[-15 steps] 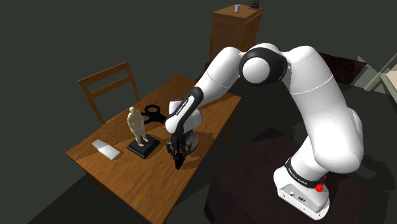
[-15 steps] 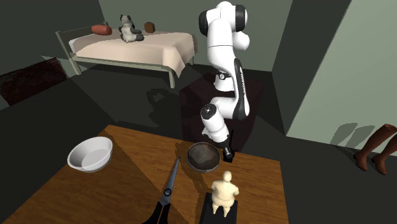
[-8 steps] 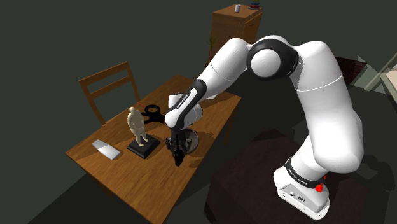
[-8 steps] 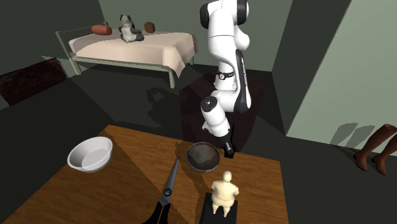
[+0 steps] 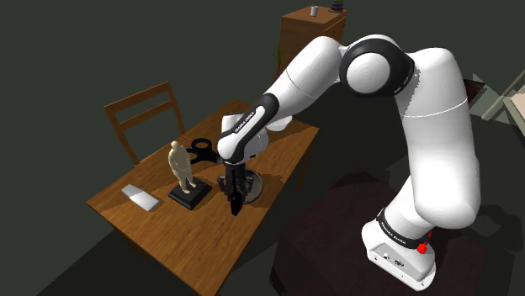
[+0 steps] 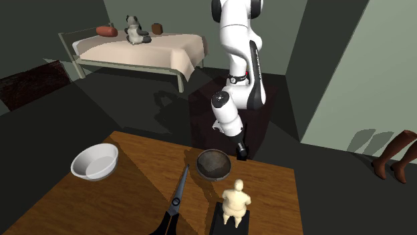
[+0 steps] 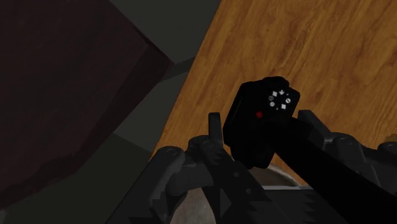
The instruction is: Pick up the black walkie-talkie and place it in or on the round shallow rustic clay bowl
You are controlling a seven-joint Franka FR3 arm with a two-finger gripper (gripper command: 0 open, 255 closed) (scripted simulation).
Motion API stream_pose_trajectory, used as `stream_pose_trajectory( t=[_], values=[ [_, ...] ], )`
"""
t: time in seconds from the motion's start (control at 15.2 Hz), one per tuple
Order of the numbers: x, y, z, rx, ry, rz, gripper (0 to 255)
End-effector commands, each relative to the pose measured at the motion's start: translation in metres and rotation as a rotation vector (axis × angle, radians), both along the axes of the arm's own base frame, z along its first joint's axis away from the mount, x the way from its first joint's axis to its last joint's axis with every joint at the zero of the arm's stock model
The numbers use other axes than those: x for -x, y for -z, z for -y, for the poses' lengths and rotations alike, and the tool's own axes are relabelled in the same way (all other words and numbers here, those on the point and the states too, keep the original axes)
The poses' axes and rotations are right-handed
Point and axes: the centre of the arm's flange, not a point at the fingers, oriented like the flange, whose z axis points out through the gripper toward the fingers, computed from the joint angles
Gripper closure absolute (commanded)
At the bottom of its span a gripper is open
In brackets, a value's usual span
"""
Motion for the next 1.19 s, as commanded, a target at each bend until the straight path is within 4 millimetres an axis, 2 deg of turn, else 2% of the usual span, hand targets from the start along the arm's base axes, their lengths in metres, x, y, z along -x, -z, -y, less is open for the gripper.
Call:
stream_pose_trajectory(
  t=[0.0,0.86,1.12],
  values=[
    [0.000,-0.010,0.000,0.000,0.000,0.000,255],
    [0.000,-0.076,0.000,0.000,0.000,0.000,255],
    [-0.030,-0.063,0.042,0.000,0.000,0.000,255]
  ],
)
